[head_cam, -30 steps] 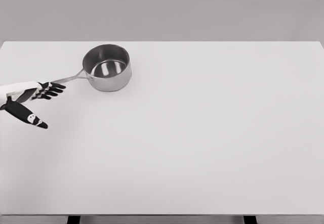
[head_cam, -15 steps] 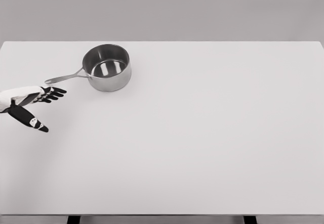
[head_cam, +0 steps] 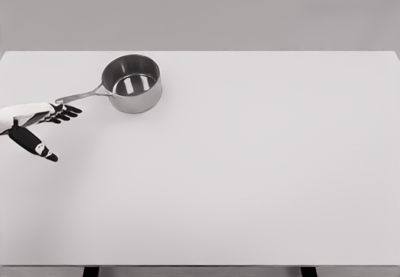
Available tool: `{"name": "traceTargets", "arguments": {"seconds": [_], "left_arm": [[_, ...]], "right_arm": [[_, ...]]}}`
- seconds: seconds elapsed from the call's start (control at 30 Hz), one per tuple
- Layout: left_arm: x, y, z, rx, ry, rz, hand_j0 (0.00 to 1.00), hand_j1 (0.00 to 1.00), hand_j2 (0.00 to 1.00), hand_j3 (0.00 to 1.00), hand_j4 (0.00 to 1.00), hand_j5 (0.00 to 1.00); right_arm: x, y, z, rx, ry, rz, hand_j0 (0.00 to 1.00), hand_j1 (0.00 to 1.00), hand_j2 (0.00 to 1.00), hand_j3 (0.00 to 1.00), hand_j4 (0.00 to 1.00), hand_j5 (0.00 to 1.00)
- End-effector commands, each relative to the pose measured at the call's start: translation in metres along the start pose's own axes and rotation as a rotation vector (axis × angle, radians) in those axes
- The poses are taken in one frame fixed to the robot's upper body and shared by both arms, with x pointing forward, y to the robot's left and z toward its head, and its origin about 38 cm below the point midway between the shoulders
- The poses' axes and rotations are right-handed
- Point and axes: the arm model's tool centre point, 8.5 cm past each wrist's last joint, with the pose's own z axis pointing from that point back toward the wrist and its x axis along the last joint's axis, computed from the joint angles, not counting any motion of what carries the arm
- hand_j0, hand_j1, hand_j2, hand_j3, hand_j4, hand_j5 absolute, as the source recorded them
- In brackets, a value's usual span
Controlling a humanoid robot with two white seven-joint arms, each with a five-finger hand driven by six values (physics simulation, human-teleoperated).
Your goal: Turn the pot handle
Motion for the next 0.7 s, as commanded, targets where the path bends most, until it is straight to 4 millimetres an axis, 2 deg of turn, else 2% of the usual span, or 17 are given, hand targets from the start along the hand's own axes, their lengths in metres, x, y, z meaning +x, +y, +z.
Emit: {"name": "traceTargets", "arguments": {"seconds": [0.0,0.2,0.43,0.67], "left_arm": [[-0.001,-0.002,0.002,-0.008,0.008,-0.006,1.0,1.0,1.0,1.0,1.0,1.0],[-0.001,0.008,0.002,0.018,0.01,0.001,1.0,1.0,1.0,1.0,1.0,1.0],[-0.006,0.017,-0.017,0.045,-0.001,0.053,1.0,1.0,1.0,1.0,1.0,1.0],[-0.023,0.032,-0.017,0.088,0.042,0.081,1.0,1.0,1.0,1.0,1.0,1.0]], "right_arm": [[0.0,0.0,0.0,0.0,0.0,-0.001,1.0,1.0,1.0,1.0,1.0,1.0],[0.0,0.0,0.0,0.0,0.0,0.001,1.0,1.0,1.0,1.0,1.0,1.0],[0.0,0.0,0.0,0.0,0.0,-0.001,1.0,1.0,1.0,1.0,1.0,1.0],[0.0,0.0,0.0,0.0,0.0,-0.001,1.0,1.0,1.0,1.0,1.0,1.0]]}}
